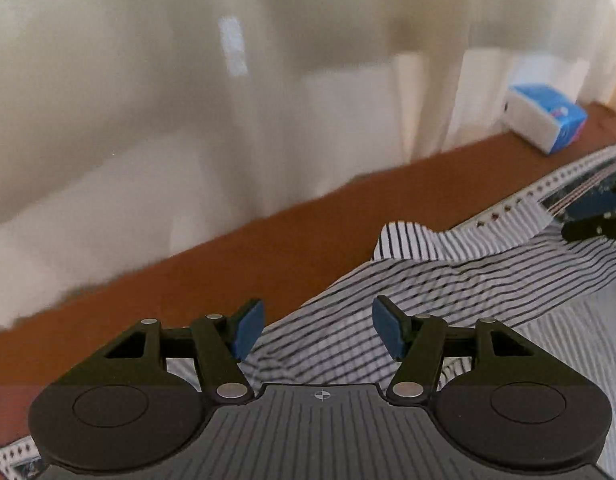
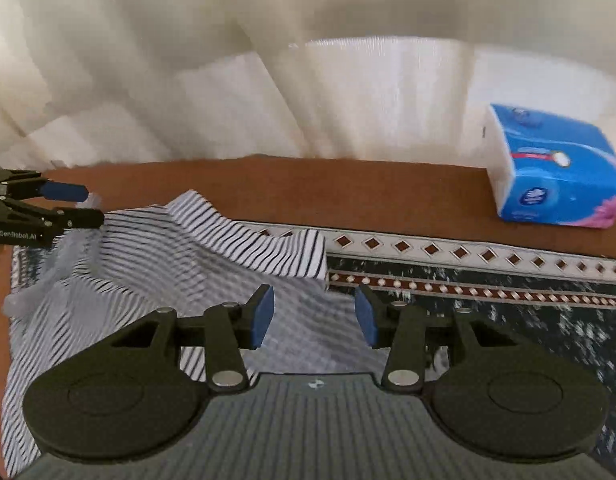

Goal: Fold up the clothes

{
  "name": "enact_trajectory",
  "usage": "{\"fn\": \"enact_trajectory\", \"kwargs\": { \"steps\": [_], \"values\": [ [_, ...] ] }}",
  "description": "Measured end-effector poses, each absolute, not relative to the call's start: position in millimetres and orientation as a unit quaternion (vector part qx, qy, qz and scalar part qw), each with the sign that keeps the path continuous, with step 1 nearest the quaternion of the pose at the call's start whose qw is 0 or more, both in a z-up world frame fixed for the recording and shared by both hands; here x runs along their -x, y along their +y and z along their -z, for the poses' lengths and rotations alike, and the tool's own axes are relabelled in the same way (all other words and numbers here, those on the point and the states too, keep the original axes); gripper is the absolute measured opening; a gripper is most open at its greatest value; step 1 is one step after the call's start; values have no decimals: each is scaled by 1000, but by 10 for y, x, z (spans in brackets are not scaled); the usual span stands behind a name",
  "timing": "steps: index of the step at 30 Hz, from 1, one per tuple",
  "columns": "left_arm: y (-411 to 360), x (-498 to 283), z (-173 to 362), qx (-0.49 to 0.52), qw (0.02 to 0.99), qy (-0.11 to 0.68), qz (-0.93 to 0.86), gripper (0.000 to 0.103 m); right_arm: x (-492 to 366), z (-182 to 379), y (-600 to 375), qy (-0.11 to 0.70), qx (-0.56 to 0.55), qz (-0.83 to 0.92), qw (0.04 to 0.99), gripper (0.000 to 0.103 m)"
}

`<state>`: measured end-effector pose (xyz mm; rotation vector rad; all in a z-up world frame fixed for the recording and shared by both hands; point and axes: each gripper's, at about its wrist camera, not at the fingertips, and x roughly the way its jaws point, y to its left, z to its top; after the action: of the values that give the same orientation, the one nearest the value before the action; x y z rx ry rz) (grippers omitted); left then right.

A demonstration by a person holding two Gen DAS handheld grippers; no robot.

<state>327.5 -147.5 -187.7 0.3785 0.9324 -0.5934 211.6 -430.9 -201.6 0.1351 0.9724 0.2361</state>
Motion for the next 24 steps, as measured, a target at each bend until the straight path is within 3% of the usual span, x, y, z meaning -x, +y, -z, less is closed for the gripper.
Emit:
{"fn": "enact_trajectory", "kwargs": {
  "steps": [4, 6, 7, 8, 9, 10, 19, 24],
  "values": [
    [-1491, -3338, 2079, -192, 819, 457, 287, 74, -2227, 2133, -4308, 474, -76, -126, 868, 49],
    [-1499, -3357, 2155, -197, 812, 465, 293, 70, -2270, 2184, -4305, 478, -81, -134, 864, 49],
    [-1494, -3349, 2160, -196, 810, 465, 300, 50, -2292, 2210, -4304, 480, -84, -138, 862, 46],
    [-1488, -3337, 2145, -196, 809, 460, 308, 16, -2306, 2227, -4301, 486, -88, -144, 857, 29],
    [-1488, -3332, 2124, -199, 807, 459, 314, 1, -2310, 2218, -4296, 490, -86, -148, 855, 6],
    [-1490, -3335, 2102, -201, 804, 459, 319, 0, -2313, 2207, -4290, 493, -84, -151, 853, 1],
    [-1446, -3590, 1801, -163, 863, 398, 265, 0, -2774, 1884, -4239, 446, -48, -123, 885, 1],
    [-1403, -3842, 1894, -146, 883, 403, 193, 0, -3059, 1764, -4195, 421, -25, -101, 901, 1]
  ]
}}
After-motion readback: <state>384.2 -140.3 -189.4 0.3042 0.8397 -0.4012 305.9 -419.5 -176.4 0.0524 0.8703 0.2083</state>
